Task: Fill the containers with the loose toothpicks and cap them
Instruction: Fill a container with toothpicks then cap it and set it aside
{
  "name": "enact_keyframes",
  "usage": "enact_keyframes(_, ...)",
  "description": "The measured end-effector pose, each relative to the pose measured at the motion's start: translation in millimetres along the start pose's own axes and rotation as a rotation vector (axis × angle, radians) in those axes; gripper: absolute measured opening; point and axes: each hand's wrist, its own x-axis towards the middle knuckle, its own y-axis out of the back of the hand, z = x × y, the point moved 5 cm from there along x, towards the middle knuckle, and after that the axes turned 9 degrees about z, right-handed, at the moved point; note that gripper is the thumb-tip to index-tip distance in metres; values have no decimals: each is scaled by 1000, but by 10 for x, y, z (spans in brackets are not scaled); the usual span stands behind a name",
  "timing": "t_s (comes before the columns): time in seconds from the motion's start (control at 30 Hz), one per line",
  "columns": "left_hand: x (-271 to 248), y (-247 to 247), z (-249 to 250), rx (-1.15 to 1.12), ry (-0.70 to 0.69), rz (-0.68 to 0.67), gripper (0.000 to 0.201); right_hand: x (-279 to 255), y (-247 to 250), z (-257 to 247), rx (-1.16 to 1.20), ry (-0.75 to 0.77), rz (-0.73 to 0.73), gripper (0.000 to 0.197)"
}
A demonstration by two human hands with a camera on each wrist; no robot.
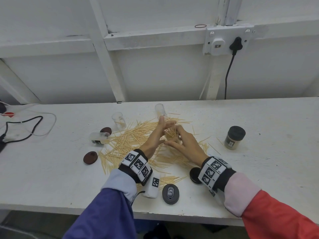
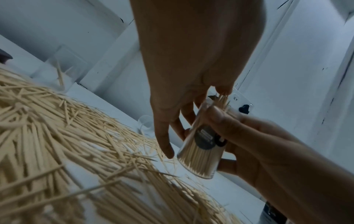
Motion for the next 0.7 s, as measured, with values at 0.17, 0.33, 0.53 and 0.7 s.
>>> enact_keyframes(0.17, -23, -33, 26, 65, -70, -35, 35, 8, -44, 21, -16, 19, -13, 55)
enact_keyframes(0.33, 33, -4, 27, 55, -126, -30, 35, 6, -45, 5, -14, 32, -32, 65)
enact_keyframes(0.53, 108, 72, -8, 0, -91, -139, 33, -8, -6, -63, 22, 58, -32, 51)
enact_keyframes(0.7, 149, 89, 16, 47, -73, -171, 39, -3, 0, -53, 30, 46, 6, 54)
